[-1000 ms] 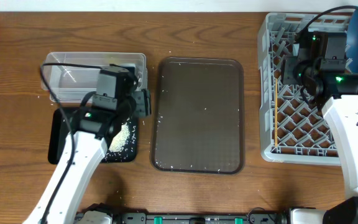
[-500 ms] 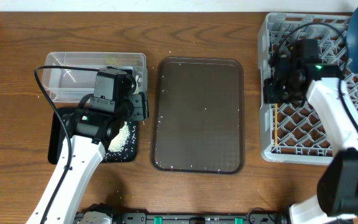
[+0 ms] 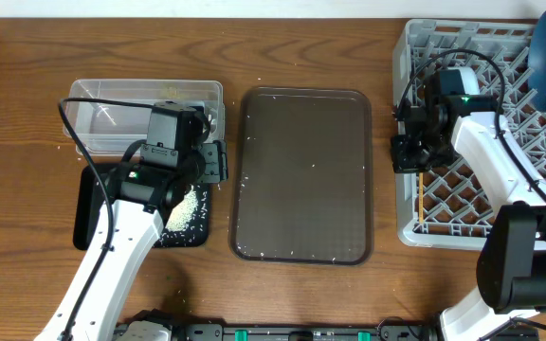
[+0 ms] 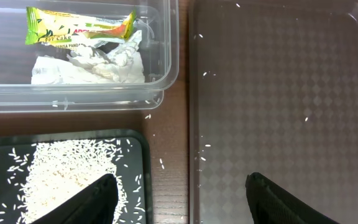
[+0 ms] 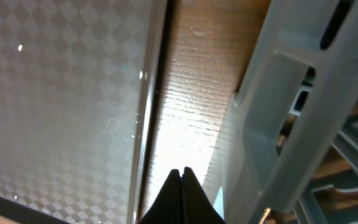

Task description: Sort waste into correct bins and load items into the dishwasher rack

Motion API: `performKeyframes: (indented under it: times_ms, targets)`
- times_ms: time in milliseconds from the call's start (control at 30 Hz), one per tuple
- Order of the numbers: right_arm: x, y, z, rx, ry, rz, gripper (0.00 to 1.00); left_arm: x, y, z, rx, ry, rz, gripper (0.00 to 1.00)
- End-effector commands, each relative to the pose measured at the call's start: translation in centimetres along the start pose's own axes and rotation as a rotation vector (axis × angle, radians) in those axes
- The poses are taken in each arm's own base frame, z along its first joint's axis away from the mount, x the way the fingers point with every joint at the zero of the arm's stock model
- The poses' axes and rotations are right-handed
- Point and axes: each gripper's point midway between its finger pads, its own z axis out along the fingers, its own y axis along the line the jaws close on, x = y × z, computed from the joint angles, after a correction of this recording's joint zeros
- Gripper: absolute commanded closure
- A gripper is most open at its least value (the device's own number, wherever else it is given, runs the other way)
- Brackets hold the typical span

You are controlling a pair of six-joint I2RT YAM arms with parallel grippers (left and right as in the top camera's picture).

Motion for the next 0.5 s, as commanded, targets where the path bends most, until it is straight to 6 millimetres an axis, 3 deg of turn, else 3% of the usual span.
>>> performKeyframes:
  times_ms: [0,200,467]
  targets:
    - [-0.1,-0.2,0.0,0.015,0.005,0.002,0.99,-0.6,0.3,-0.2,-0.018,-0.012,0.017,0.32]
    - [0.7,-0.3,0.0,0.023,0.036,0.018,0.99,-0.6,0.3,-0.2,-0.017,-0.012,0.017,0.32]
    - [1.7,-2.2,-0.2,0.134,0.074,0.099,0.99,-0.6,0.3,-0.2,-0.017,-0.012,0.017,0.31]
